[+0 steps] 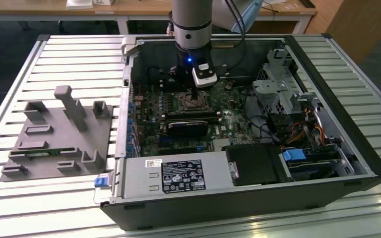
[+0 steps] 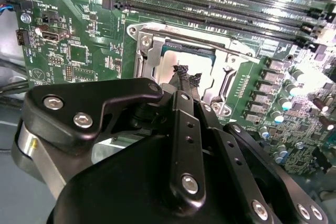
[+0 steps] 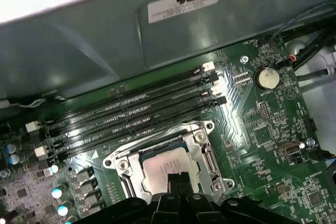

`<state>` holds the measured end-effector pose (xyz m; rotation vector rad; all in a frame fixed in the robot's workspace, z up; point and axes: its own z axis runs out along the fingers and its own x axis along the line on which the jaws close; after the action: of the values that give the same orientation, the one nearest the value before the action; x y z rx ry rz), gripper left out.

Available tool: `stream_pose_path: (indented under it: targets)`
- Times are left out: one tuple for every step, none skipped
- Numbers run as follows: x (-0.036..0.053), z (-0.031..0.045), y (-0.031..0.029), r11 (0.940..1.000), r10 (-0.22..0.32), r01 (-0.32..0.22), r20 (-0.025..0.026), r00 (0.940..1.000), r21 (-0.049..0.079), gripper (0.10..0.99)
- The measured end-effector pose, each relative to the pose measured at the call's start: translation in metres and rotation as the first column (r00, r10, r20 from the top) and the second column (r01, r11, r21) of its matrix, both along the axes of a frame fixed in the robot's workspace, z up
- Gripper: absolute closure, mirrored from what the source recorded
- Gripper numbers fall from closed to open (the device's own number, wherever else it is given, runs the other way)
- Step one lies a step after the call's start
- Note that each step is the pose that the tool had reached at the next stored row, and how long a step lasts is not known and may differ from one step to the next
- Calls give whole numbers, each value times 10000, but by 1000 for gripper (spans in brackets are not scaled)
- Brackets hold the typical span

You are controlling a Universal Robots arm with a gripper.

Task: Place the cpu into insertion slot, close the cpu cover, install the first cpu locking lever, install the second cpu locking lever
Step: 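Install the first cpu locking lever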

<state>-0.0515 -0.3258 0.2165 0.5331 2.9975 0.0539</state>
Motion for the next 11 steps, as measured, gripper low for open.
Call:
stream_pose_path:
  targets:
    - [0, 0, 0, 10000, 23, -23, -1, 10000, -1, 980]
    - [0, 0, 0, 10000, 43, -43, -1, 10000, -1, 980]
    - [0, 2, 0, 10000, 59, -59, -1, 10000, -2, 980]
    - [0, 6, -1, 10000, 72, -72, -2, 10000, -3, 980]
    - [0, 9, -1, 10000, 82, -82, -2, 10000, -2, 980]
    - [0, 15, 0, 10000, 89, -89, -2, 10000, -3, 980]
    - [0, 23, 0, 10000, 93, -93, -1, 10000, -2, 980]
    - [0, 34, 0, 10000, 97, -97, -1, 10000, -1, 980]
    - [0, 46, 0, 9999, 101, -101, 0, 9999, 0, 980]
    - [0, 62, 0, 9999, 104, -104, -1, 9999, -1, 980]
    - [0, 79, 0, 9999, 107, -107, 0, 9999, 0, 980]
